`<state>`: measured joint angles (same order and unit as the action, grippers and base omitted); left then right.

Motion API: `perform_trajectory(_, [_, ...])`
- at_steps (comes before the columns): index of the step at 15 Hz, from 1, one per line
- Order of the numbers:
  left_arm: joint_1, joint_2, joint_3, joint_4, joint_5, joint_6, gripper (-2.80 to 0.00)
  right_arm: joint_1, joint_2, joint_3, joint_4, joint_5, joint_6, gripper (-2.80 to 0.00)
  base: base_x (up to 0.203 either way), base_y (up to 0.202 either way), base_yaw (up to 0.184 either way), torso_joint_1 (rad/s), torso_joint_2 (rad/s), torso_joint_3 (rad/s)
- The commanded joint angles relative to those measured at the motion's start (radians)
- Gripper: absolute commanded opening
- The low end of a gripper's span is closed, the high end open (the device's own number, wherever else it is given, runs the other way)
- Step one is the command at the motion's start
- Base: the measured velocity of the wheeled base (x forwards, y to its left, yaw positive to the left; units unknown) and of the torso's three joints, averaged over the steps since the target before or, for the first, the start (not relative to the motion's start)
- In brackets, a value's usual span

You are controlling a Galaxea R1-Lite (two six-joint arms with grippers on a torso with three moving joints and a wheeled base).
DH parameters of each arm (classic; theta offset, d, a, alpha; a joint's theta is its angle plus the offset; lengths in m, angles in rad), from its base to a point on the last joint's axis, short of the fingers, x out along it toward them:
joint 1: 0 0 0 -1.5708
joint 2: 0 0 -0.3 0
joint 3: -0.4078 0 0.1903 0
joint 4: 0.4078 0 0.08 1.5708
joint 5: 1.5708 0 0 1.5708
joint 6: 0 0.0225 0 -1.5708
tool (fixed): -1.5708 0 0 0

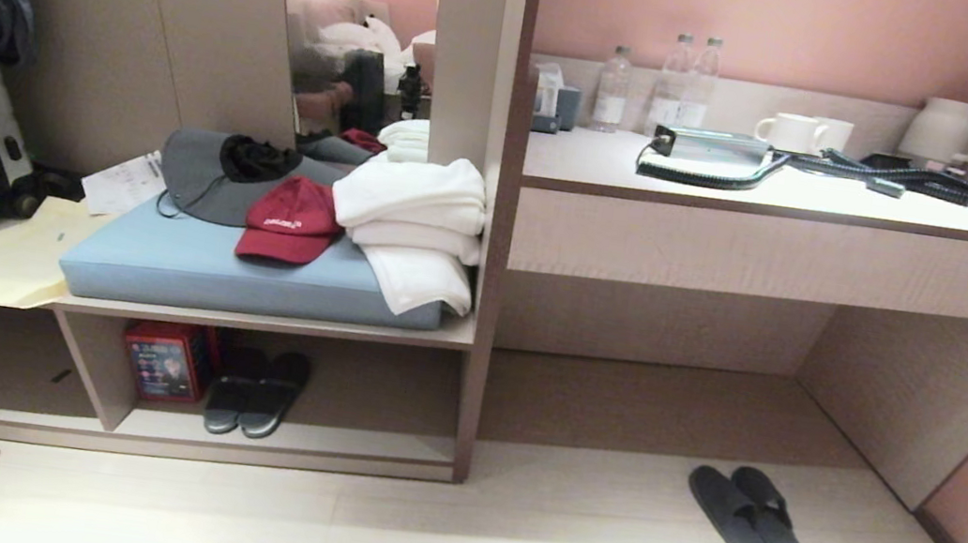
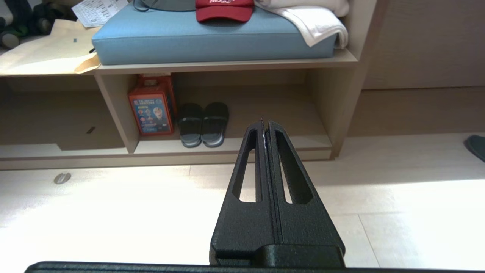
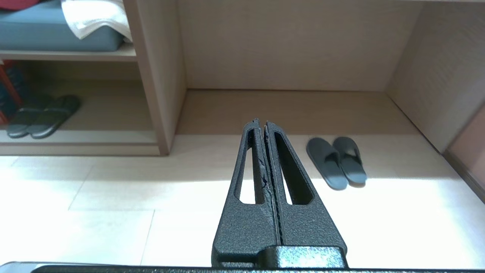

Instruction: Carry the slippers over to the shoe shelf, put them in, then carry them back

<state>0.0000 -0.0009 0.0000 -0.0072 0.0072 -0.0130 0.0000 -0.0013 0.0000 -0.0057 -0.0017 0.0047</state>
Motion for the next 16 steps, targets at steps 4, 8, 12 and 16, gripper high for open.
perform_trajectory(4, [0.000,0.001,0.000,0.000,0.000,-0.001,-2.80,0.000,0.001,0.002,0.000,0.000,0.001,-2.80,-0.195,0.000,0.001,0.003,0.00,0.003])
perform_trajectory(8, [0.000,0.001,0.000,0.000,0.000,-0.001,-2.80,0.000,0.001,0.002,0.000,0.000,0.001,-2.80,-0.195,0.000,0.001,0.004,0.00,0.003])
perform_trajectory(12, [0.002,0.001,0.000,0.000,0.000,-0.001,-2.80,0.000,0.001,0.002,0.000,0.000,0.001,-2.80,-0.198,0.000,0.003,0.001,0.00,0.002])
perform_trajectory(16, [0.002,0.001,0.000,0.000,0.000,-0.001,-2.80,0.000,0.001,0.002,0.000,0.000,0.001,-2.80,-0.195,0.000,0.002,0.000,0.00,0.003])
